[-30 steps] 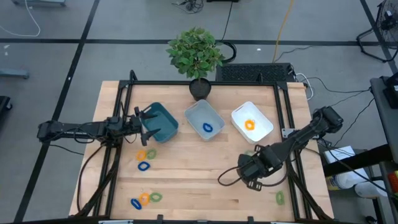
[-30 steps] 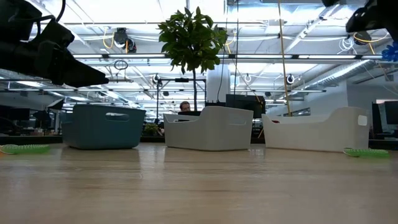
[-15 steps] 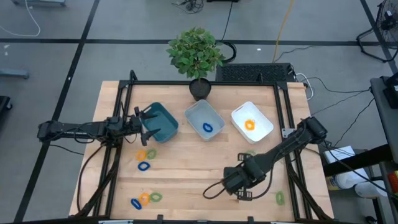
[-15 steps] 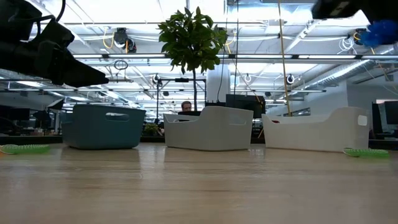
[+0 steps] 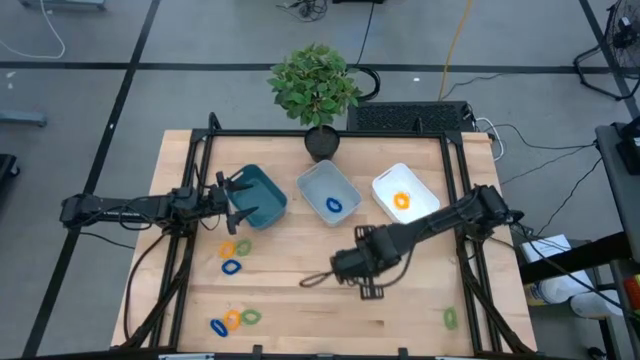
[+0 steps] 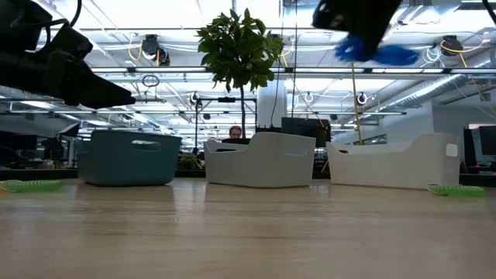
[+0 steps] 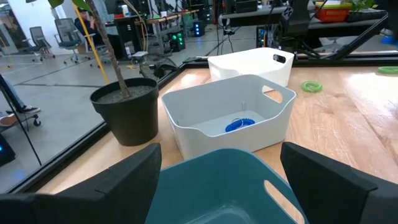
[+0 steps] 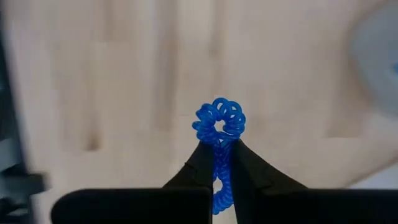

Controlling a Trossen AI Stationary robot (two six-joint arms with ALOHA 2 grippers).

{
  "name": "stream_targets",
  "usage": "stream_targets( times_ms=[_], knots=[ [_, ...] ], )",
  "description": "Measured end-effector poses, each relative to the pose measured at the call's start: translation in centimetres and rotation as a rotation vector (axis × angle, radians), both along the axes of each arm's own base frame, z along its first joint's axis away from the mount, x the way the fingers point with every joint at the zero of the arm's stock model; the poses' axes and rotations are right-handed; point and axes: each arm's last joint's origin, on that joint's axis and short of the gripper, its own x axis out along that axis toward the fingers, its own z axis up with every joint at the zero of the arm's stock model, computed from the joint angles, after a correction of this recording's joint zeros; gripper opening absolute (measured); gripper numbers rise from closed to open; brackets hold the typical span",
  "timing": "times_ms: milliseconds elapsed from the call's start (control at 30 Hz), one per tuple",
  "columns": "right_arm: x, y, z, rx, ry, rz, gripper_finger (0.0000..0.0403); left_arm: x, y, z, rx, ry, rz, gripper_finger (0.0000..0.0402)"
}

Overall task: Sort spring keychains
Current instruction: Put the top right blue spring keychain into the gray bin

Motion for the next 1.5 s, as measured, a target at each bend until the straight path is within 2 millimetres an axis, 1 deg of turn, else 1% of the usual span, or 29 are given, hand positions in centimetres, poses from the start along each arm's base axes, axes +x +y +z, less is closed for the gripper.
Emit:
stream_targets(
  times_ms=[100, 267, 533, 667, 800, 1000, 1100, 1300, 1500],
  knots=[
    [0.5, -1.7, 0.0, -0.054, -0.011, 0.014, 0.0010, 0.0, 0.0, 0.0, 0.000, 0.000, 0.000, 0.0335],
    [1.2, -4.0, 0.0, -0.069, -0.008, 0.062, 0.0010, 0.0, 0.0, 0.0, 0.000, 0.000, 0.000, 0.0335],
    [2.2, -6.7, 0.1, -0.091, -0.042, 0.196, 0.0010, 0.0, 0.0, 0.0, 0.000, 0.000, 0.000, 0.0335],
    [2.6, -7.7, 0.1, -0.096, -0.061, 0.229, 0.0010, 0.0, 0.0, 0.0, 0.000, 0.000, 0.000, 0.0335],
    [2.7, -8.8, 0.3, -0.100, -0.064, 0.231, 0.0010, 0.0, 0.0, 0.0, 0.000, 0.000, 0.000, 0.0335],
    [2.3, -10.6, 1.4, -0.104, -0.097, 0.194, 0.0014, 0.0, 0.0, 0.0, 0.000, 0.000, 0.000, 0.0335],
    [2.5, -11.5, 1.5, -0.112, -0.111, 0.187, 0.0007, 0.0, 0.0, 0.0, 0.000, 0.000, 0.000, 0.0335],
    [2.9, -13.5, 1.6, -0.127, -0.144, 0.184, 0.0007, 0.0, 0.0, 0.0, 0.000, 0.000, 0.000, 0.0335],
    [2.8, -15.4, 1.6, -0.139, -0.140, 0.178, 0.0007, 0.0, 0.0, 0.0, 0.000, 0.000, 0.000, 0.0335]
  ],
)
